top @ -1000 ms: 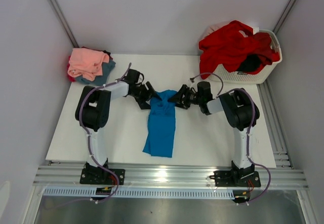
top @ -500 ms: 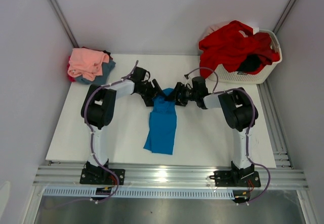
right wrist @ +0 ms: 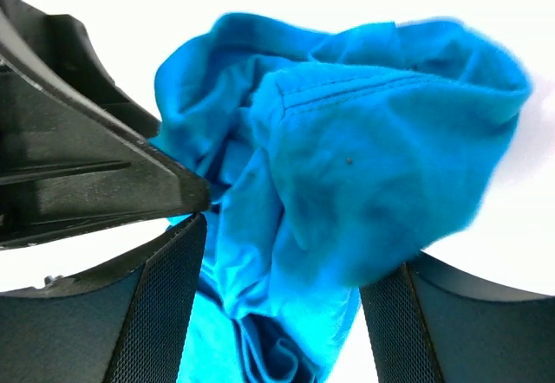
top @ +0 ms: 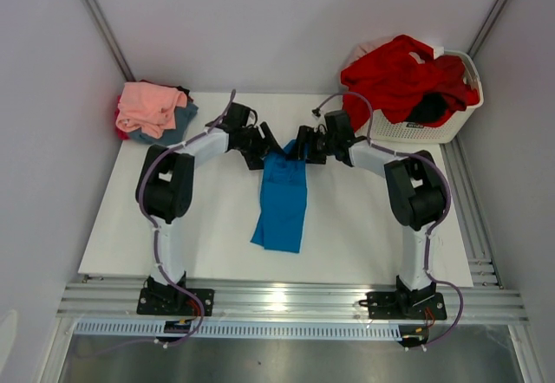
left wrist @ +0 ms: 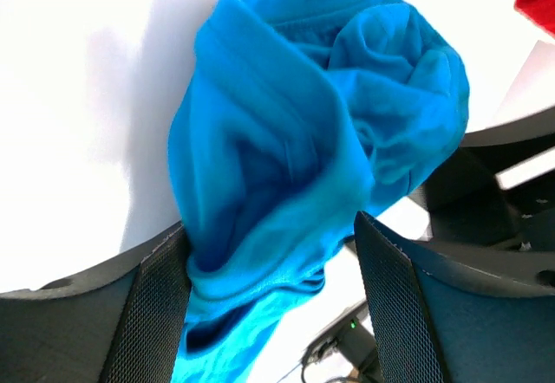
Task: Fold and stack the t-shirts
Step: Fold the folded rectangular tshirt in 1/3 of the way
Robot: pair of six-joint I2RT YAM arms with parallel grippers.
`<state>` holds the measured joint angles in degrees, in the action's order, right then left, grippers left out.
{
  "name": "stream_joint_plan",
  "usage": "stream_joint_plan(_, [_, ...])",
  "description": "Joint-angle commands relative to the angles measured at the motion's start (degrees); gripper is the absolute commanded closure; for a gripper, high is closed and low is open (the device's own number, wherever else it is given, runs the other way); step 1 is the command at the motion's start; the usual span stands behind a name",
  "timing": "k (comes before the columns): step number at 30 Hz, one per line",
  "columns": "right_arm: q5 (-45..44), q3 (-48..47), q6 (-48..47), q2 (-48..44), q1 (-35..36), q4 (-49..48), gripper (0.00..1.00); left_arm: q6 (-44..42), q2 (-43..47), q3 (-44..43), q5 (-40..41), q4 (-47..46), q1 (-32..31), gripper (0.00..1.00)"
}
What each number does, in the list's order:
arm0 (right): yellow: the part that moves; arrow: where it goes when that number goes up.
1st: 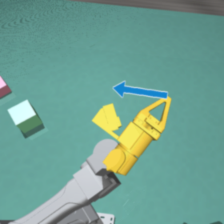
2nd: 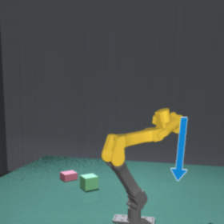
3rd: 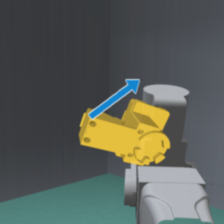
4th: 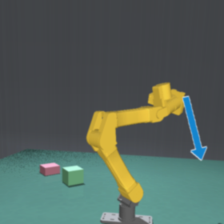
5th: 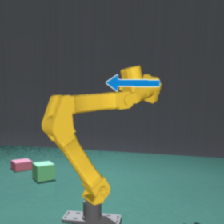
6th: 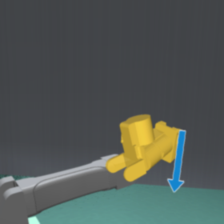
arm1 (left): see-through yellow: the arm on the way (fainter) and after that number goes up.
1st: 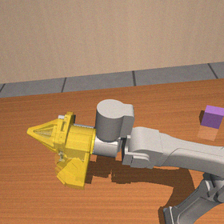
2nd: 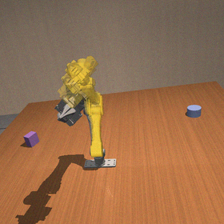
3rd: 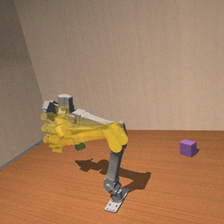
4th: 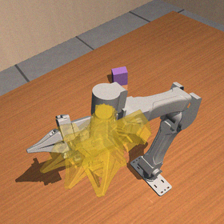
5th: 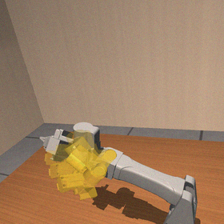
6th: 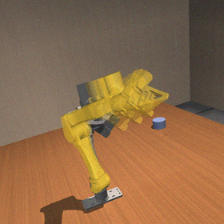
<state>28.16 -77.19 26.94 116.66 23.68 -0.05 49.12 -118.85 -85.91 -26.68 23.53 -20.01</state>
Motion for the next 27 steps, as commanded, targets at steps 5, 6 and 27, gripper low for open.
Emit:
stream_joint_plan(5, [-7.32, -15.95, -7.69, 2.6, 0.14, 11.47, 0.28, -2.98, 5.38, -4.88, 4.44, 5.99, 1.55, 0.24])
stream_joint_plan(6, [-8.2, -16.76, -9.0, 3.39, 0.22, 13.05, 0.28, -3.5, 5.21, -5.4, 4.7, 6.44, 1.73, 0.24])
stream_joint_plan(27, [-34.93, 6.76, -1.72, -22.5, 9.88, 19.23, 0.26, -4.48, 10.48, -2.95, 9.1, 7.59, 2.52, 0.25])
